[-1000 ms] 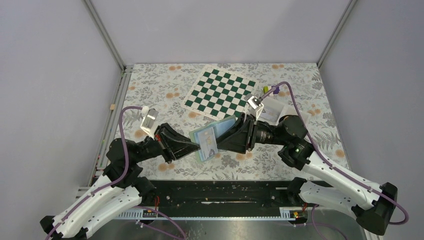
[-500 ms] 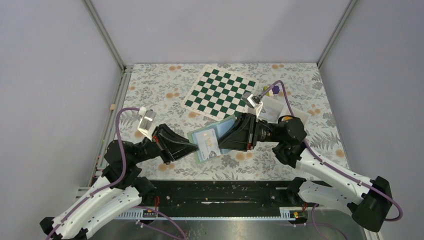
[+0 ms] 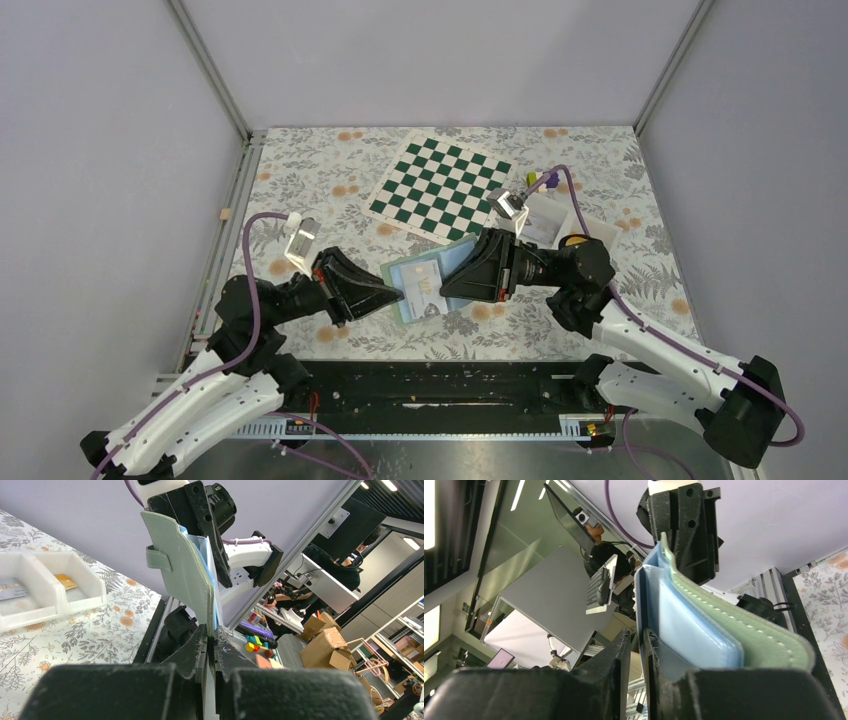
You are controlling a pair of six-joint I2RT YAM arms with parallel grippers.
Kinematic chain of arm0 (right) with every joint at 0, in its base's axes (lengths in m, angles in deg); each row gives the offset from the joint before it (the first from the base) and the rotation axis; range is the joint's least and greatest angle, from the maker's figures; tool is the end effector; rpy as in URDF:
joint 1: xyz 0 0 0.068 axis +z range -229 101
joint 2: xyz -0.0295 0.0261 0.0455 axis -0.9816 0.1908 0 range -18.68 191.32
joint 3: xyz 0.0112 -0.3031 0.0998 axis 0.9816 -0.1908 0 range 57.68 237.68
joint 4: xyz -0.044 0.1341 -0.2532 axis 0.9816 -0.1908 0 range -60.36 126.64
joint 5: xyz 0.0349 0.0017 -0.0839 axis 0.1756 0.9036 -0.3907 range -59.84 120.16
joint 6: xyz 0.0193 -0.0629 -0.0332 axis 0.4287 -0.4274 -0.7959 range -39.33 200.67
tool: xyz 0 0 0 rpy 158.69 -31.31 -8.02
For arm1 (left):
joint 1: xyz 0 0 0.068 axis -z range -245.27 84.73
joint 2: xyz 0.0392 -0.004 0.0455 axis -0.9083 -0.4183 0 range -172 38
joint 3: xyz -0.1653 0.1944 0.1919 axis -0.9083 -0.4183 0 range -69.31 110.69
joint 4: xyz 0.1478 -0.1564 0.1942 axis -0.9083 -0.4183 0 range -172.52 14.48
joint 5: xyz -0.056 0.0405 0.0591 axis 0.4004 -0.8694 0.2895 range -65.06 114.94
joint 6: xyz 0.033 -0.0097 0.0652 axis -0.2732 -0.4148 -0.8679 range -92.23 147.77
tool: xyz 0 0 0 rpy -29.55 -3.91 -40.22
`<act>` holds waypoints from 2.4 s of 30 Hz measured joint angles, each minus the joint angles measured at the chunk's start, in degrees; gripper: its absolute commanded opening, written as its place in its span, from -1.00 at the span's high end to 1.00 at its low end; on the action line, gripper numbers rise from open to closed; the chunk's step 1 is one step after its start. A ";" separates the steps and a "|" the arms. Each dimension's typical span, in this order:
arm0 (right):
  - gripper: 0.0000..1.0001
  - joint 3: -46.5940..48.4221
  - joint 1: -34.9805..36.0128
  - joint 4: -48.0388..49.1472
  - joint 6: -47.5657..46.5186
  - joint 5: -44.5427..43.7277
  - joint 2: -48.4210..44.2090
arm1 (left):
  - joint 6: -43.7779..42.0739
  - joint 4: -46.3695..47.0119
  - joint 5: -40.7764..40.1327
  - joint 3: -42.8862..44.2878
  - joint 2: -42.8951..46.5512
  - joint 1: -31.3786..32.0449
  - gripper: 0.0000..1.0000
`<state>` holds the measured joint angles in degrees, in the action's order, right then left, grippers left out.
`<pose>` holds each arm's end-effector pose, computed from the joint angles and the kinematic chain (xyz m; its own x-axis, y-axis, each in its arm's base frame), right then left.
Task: Take the credit cards out of the card holder
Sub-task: Remove the credit card from the card holder, then place the credit card in the storage box.
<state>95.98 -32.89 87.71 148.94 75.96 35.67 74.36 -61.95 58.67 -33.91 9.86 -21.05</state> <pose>0.1173 0.1855 0.4155 -0.6976 0.2091 -0.6854 -0.7063 -0.3619 0.6084 0.0674 -0.1134 0.3993 -0.5165 -0.3405 -0.7857 0.8393 -0.0193 -0.5434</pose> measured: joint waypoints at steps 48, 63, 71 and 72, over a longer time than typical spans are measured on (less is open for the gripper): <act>1.00 3.10 -15.52 -48.59 -15.43 -27.87 -23.87 | -17.09 -27.69 -18.80 1.60 8.70 0.00 1.00; 1.00 -10.14 -15.54 -49.72 -5.60 -64.24 -15.13 | -35.58 -42.60 -31.63 7.13 7.04 0.00 1.00; 1.00 -12.46 -15.65 -48.33 9.27 -77.72 -6.47 | -37.88 -43.89 -33.16 4.20 10.36 0.00 1.00; 1.00 -12.46 -15.69 -47.78 11.41 -79.32 -4.31 | -37.97 -43.80 -33.14 4.20 10.73 0.00 1.00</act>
<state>83.53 -48.59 39.93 160.35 -3.36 31.37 36.39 -105.76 25.54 -29.72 20.59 -21.05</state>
